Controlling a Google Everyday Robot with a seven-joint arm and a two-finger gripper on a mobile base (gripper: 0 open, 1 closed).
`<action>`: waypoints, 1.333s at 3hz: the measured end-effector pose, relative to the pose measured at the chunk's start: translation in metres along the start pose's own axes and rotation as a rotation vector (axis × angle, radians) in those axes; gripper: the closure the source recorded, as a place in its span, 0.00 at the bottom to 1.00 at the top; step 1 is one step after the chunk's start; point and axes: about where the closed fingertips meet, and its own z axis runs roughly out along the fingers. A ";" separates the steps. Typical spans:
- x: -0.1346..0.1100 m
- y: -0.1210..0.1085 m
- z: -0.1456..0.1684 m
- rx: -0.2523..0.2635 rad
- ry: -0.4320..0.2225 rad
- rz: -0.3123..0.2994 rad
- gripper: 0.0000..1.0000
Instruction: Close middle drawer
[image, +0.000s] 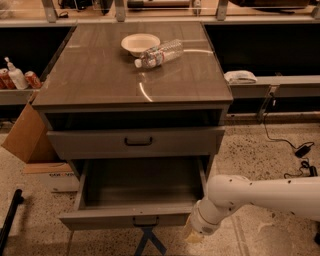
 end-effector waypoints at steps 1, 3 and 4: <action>0.010 -0.010 0.014 0.035 0.004 0.003 1.00; 0.026 -0.043 0.048 0.095 -0.014 0.004 1.00; 0.027 -0.058 0.051 0.139 -0.004 0.000 1.00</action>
Offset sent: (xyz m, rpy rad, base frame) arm 0.0291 -0.0141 -0.0705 0.0136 -0.1021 -0.0395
